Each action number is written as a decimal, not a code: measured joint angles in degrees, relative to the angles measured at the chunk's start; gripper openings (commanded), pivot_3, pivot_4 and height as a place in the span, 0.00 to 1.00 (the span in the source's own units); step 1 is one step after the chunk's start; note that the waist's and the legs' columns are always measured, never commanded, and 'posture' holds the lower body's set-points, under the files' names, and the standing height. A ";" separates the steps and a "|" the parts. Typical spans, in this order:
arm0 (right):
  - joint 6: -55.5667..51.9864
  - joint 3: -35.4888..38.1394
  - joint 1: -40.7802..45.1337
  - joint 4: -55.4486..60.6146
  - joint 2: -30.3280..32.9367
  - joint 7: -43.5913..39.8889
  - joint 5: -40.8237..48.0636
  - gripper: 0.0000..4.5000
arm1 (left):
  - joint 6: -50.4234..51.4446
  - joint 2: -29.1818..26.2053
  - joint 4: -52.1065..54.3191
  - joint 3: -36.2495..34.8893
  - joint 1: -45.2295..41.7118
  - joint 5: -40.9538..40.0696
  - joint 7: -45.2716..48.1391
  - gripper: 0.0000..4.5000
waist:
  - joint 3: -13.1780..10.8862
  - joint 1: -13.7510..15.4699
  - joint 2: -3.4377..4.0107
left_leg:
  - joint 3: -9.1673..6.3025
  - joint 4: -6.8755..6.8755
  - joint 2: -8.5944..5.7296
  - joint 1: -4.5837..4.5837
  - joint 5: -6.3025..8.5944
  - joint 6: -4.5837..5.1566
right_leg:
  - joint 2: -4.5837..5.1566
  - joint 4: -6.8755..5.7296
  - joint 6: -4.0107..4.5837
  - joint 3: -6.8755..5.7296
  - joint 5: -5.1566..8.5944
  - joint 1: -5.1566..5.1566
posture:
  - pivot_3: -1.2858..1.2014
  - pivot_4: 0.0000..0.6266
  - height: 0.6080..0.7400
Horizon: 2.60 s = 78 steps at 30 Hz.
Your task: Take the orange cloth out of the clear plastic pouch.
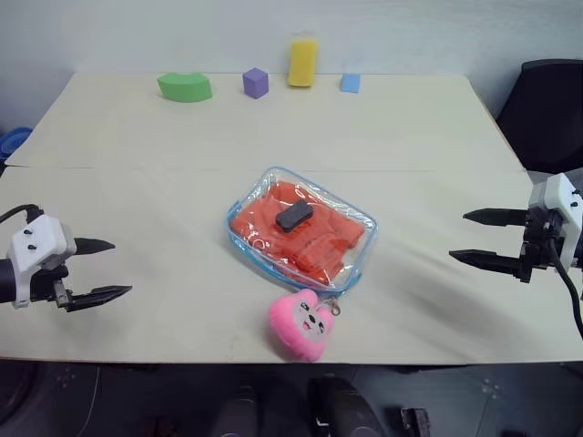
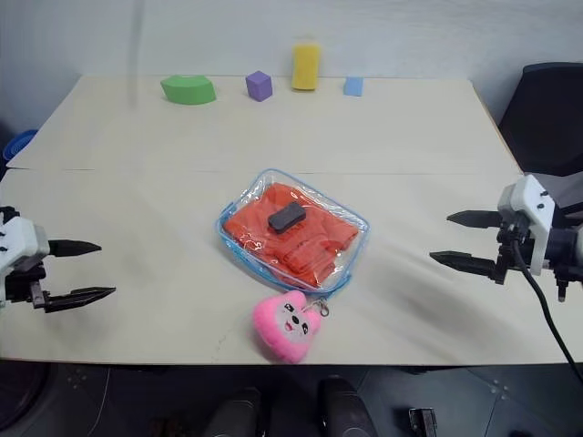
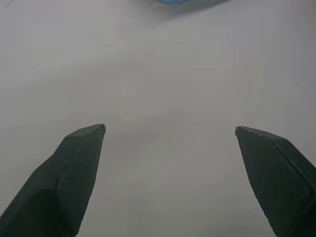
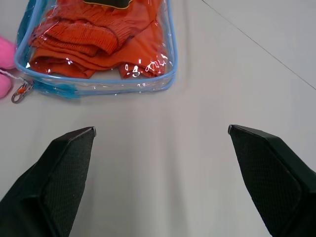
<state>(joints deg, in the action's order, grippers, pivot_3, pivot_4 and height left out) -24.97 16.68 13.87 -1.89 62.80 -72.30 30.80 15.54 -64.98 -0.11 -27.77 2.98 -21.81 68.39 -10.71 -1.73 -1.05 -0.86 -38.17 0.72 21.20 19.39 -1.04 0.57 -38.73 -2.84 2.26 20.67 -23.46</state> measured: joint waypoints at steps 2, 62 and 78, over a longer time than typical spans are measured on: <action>-0.15 0.05 -1.05 0.68 0.00 0.05 0.05 1.00 | -0.03 0.28 0.09 0.00 0.18 -0.02 0.01 0.99 | 0.00 -0.01 0.00 | 0.00 0.00 0.00 0.00 0.00 0.00 | 0.00 -0.01 0.00 0.00 0.00 0.00 | 0.52 0.24 1.00; -15.20 -1.43 -7.69 42.29 -17.56 31.39 14.70 1.00 | 14.76 46.99 -10.05 39.14 -42.84 12.67 -37.60 0.59 | 0.02 1.40 -0.05 | -0.06 -0.93 -0.06 0.22 -0.12 -0.31 | -0.11 -0.49 -0.05 0.00 -0.02 0.00 | 0.52 0.24 1.00; -14.69 -4.16 -3.69 38.50 -16.49 27.05 13.07 1.00 | 17.40 35.34 -4.80 14.68 -38.22 9.25 -46.37 0.33 | 0.02 1.03 -0.06 | -0.06 -0.88 -0.01 0.14 -0.12 -0.31 | -0.13 -0.53 -0.05 0.00 -0.02 0.00 | 0.52 0.24 1.00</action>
<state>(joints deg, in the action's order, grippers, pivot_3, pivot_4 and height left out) -39.67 12.52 10.18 36.61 46.31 -45.25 43.87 32.93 -29.65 -4.92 -13.09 -35.24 -12.56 22.02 -10.69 -0.70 -1.11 -0.92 -39.05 0.71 21.34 19.27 -1.34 0.45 -39.26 -2.89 2.25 20.65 -23.46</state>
